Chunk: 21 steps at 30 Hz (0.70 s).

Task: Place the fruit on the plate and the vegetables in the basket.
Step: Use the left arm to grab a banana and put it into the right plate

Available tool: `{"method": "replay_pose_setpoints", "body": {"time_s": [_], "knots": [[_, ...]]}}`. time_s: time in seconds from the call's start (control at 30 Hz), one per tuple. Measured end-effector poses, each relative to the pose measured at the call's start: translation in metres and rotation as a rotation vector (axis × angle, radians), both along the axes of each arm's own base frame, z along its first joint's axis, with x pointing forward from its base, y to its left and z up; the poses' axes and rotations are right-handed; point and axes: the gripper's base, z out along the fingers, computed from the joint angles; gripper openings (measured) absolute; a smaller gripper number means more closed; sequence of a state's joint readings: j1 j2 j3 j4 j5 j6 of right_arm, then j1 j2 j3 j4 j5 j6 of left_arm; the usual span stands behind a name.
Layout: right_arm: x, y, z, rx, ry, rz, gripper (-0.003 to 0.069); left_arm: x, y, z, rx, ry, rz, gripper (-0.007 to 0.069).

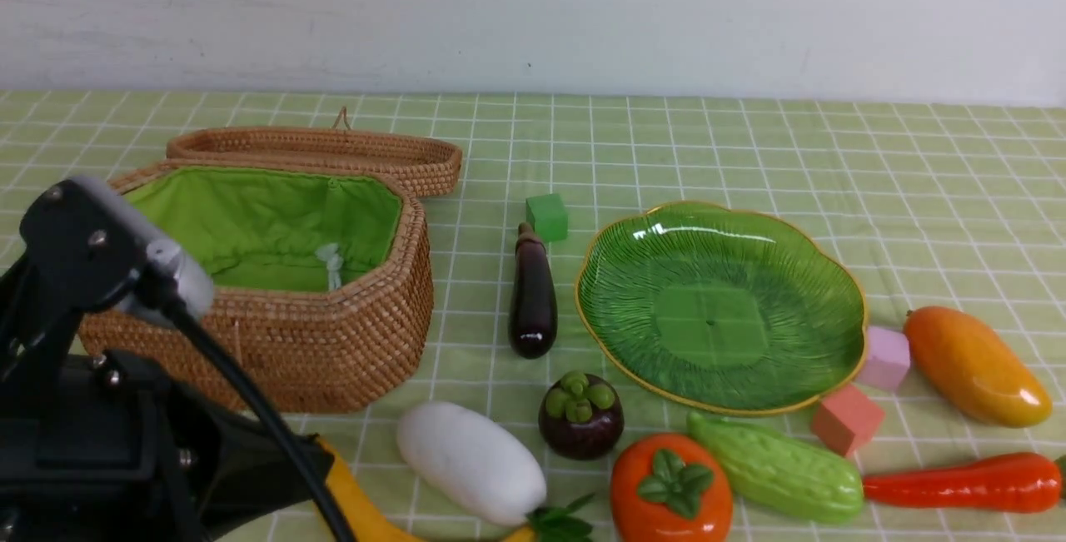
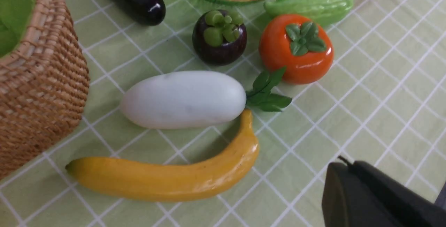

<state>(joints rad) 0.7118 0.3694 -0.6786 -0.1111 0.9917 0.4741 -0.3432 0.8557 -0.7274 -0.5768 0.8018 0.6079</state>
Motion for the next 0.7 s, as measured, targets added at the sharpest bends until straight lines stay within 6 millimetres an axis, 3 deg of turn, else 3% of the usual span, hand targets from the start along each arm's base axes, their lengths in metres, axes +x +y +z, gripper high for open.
{"method": "replay_pose_setpoints", "body": {"time_s": [0.2,0.37,0.47,0.57,0.7], "knots": [[-0.012,-0.005,0.012,-0.09,0.063,0.151,0.0,0.003,0.002,-0.012,0.157,0.011,-0.105,-0.0012],[-0.014,-0.004,0.012,-0.108,0.06,0.199,0.0003,0.01,-0.01,-0.025,0.221,0.049,-0.208,0.0034],[-0.015,-0.004,0.012,-0.125,0.055,0.221,0.0003,0.023,-0.032,-0.046,0.363,0.102,-0.352,0.0134],[-0.015,-0.004,0.011,-0.136,0.053,0.231,0.0005,0.033,-0.04,-0.058,0.461,0.119,-0.41,0.0183],[-0.016,-0.005,0.01,-0.152,0.057,0.247,0.0011,0.064,-0.06,-0.081,0.586,0.172,-0.47,0.0375]]}}
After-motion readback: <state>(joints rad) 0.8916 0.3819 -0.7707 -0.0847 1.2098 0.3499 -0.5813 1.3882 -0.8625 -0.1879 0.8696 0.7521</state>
